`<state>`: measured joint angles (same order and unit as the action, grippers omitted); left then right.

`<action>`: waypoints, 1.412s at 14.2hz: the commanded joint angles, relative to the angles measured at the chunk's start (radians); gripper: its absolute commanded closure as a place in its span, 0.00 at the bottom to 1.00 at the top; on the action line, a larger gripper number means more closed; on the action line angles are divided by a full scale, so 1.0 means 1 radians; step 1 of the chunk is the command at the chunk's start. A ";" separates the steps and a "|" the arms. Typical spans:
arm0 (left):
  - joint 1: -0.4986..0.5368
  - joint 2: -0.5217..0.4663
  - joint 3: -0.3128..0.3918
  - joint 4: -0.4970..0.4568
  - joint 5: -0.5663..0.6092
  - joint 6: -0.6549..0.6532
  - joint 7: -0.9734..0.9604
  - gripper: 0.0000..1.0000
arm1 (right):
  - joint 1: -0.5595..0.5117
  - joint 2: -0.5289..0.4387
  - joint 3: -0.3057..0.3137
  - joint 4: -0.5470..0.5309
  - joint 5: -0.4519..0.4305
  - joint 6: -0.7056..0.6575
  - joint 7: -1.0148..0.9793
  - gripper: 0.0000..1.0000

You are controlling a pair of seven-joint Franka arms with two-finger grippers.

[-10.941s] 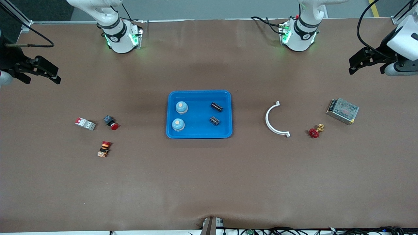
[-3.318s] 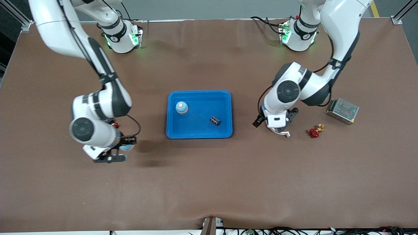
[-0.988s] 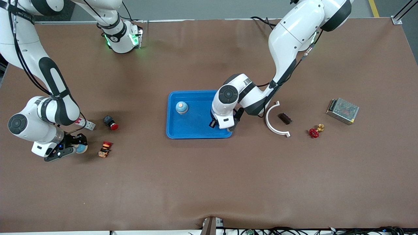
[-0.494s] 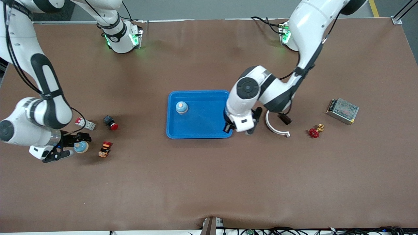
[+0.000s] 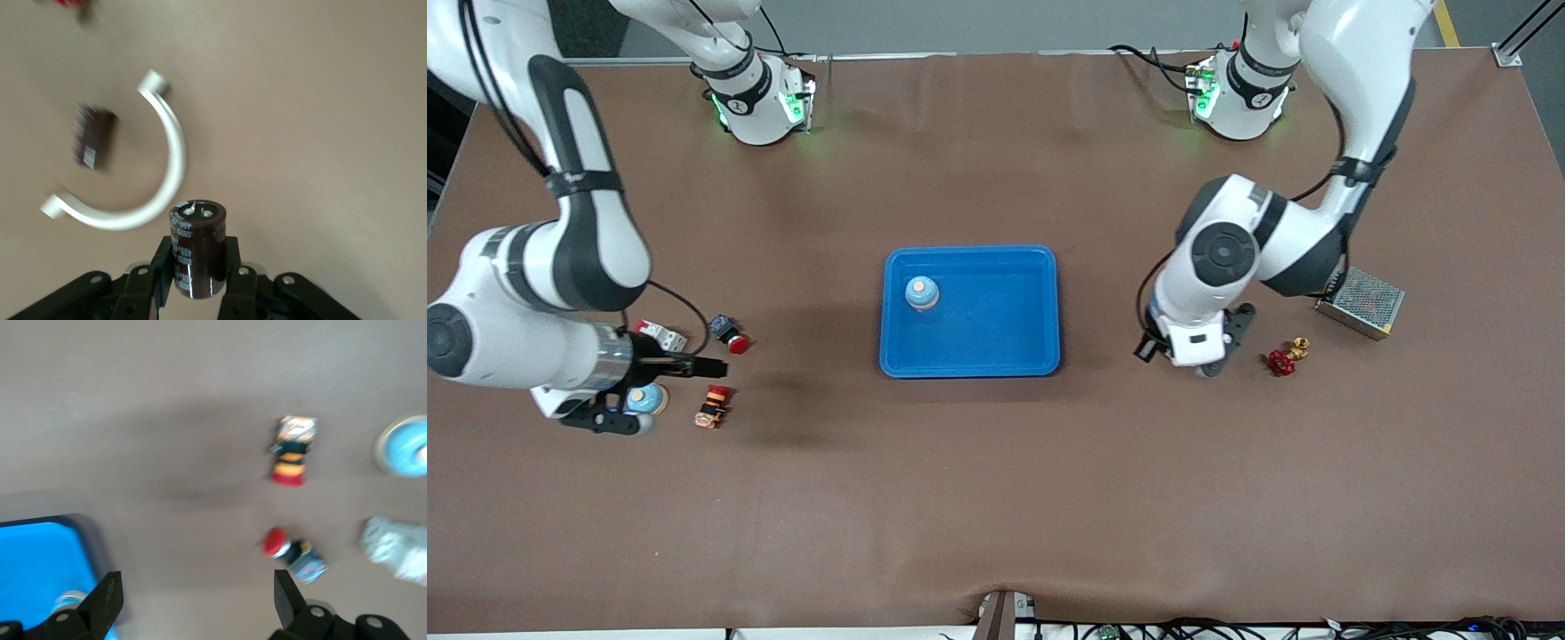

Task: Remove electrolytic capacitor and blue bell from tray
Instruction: 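Carry the second capacitor with the left gripper beside the first and release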

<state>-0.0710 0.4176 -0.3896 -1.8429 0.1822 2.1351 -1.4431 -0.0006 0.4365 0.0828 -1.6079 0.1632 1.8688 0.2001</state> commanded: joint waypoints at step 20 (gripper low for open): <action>0.361 0.015 -0.009 -0.340 0.029 0.154 0.392 0.86 | 0.525 -0.068 -0.014 -0.500 -0.182 0.636 0.903 0.00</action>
<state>0.2773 0.4261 -0.3885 -2.1763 0.1835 2.2753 -1.0595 0.5067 0.3577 0.0804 -2.0699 0.0055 2.4375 1.0549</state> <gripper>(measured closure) 0.661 0.000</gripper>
